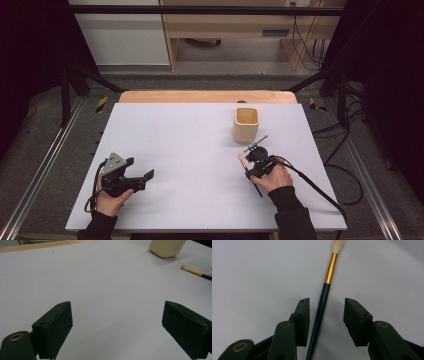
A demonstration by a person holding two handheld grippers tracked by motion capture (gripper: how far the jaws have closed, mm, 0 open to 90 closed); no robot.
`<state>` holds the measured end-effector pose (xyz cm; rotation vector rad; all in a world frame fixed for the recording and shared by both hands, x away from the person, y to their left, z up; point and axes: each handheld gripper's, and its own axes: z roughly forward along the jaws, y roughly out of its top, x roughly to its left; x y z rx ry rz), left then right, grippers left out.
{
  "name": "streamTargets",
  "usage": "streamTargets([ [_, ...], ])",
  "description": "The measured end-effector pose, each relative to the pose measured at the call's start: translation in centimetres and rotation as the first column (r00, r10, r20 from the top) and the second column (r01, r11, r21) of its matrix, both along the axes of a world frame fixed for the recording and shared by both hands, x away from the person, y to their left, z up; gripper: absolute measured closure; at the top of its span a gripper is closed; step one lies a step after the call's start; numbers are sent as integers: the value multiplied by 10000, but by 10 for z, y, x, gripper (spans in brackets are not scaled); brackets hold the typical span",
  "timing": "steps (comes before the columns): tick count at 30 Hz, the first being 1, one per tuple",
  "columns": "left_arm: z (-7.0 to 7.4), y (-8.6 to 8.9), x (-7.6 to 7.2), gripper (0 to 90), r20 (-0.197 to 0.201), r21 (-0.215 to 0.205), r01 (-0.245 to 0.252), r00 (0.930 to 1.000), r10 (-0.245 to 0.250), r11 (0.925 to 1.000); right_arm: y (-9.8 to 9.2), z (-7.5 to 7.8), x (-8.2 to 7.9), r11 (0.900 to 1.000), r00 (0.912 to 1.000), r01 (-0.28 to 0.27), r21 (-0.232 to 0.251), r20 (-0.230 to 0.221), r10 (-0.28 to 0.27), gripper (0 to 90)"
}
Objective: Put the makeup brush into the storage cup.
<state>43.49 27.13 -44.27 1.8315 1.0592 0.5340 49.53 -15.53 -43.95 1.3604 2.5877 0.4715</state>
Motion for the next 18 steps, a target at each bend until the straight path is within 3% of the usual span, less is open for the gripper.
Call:
streamTargets([
  [18,-1,-1,0,90,-16,55,29,10000,-29,10000,4,-9,12,9999,9994,-2,107,-359,6,673],
])
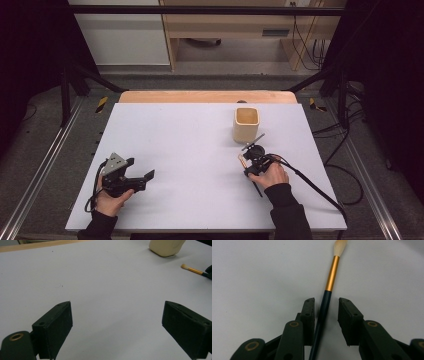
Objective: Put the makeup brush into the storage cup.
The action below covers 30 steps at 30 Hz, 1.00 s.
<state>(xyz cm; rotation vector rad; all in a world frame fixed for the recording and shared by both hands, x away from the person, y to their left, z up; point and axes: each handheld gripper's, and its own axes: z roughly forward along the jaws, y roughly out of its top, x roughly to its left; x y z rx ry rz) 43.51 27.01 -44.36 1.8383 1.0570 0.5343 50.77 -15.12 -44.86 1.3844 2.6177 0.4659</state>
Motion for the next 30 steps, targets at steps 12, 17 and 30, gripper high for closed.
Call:
streamTargets([
  [12,-1,0,0,91,-45,59,30,10000,-30,10000,1,1,-1,9996,9995,-67,-290,-306,58,775],
  [17,-1,-1,0,90,-44,63,30,10000,-29,10000,2,1,-2,9991,9990,90,-408,-439,-108,821],
  [30,0,0,0,91,-14,-14,14,10000,-14,10000,-1,1,-5,9998,9997,214,-31,-142,-214,834],
])
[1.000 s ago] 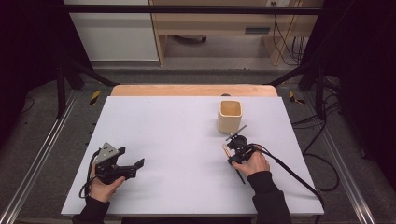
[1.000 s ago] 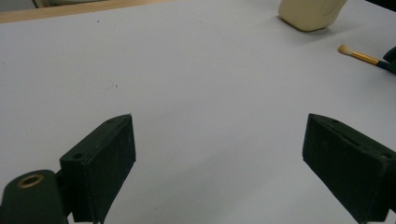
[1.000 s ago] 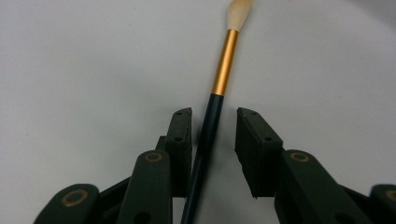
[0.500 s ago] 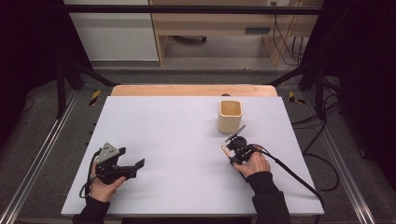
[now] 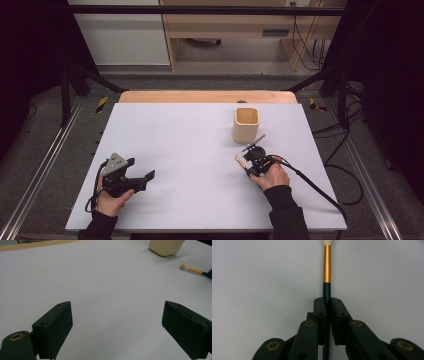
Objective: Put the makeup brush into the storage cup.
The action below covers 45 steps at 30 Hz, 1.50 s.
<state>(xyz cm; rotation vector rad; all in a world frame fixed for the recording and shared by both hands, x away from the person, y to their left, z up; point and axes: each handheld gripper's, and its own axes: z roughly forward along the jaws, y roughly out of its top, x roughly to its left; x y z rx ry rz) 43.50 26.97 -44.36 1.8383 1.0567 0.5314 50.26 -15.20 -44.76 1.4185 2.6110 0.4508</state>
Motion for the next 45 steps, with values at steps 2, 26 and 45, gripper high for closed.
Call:
streamTargets([
  [2,0,0,0,91,3,-20,-18,10000,18,10000,0,3,-4,9988,9995,-86,472,295,72,835],
  [26,10,-14,-8,95,297,-865,254,9993,-229,9959,-2,32,-41,8840,9358,-2380,4024,3388,977,835],
  [45,28,-53,-7,111,656,-1928,1010,9938,-899,9760,1,37,-55,7999,8839,-3283,5025,4620,726,835],
])
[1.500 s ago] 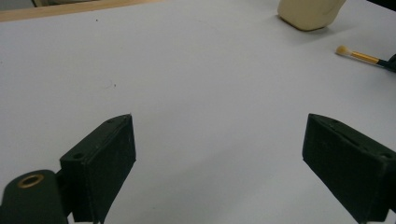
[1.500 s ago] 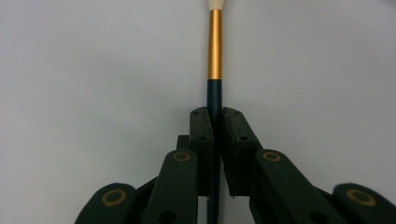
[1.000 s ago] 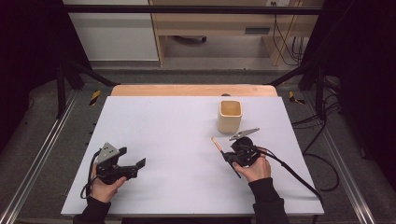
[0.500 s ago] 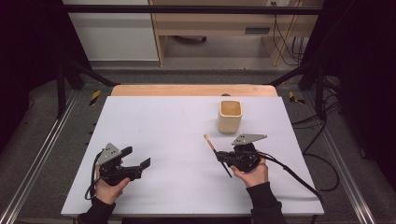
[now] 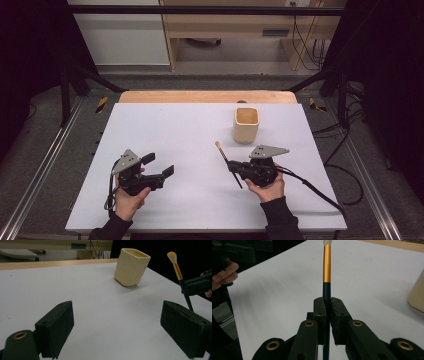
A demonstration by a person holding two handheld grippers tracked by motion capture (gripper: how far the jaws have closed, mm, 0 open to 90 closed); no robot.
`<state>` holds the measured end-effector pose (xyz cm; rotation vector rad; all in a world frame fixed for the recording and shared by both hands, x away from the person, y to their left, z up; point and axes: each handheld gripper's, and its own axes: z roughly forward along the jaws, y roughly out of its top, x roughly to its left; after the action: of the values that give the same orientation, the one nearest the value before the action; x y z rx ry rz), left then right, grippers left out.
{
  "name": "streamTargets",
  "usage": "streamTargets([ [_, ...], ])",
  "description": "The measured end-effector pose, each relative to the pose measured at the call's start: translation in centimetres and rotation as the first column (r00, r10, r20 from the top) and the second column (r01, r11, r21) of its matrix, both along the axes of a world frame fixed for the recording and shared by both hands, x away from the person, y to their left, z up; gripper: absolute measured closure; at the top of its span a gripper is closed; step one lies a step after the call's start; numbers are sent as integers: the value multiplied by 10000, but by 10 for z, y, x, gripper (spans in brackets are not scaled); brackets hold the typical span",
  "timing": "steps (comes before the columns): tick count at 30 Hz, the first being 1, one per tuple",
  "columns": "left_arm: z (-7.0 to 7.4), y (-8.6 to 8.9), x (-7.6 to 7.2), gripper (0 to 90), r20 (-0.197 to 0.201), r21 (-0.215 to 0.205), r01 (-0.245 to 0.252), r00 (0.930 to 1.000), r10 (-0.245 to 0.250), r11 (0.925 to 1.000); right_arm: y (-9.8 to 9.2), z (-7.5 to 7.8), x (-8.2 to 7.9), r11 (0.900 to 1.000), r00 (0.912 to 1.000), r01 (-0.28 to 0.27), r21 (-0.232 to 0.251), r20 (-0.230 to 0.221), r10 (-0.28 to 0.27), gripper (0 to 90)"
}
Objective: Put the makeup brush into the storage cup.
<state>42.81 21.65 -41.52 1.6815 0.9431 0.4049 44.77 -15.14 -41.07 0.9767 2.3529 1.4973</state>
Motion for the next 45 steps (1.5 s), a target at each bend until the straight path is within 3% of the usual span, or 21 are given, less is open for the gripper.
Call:
streamTargets([
  [3,3,-6,1,113,50,-122,106,9999,-106,9999,0,1,0,9997,10000,4,238,94,-7,835],
  [6,6,-12,2,121,123,-506,191,9998,-185,9985,2,1,0,9992,9997,-35,409,238,25,835],
  [12,12,-27,7,128,212,-971,503,9986,-485,9940,6,1,-1,9988,9992,-82,484,394,63,835],
  [29,14,-63,14,157,398,-1404,886,9957,-838,9861,15,2,-2,9969,9966,-46,782,822,-19,835],
  [45,14,-89,22,178,337,-2097,1028,9946,-979,9723,16,4,-4,9955,9942,46,947,1065,-147,835],
])
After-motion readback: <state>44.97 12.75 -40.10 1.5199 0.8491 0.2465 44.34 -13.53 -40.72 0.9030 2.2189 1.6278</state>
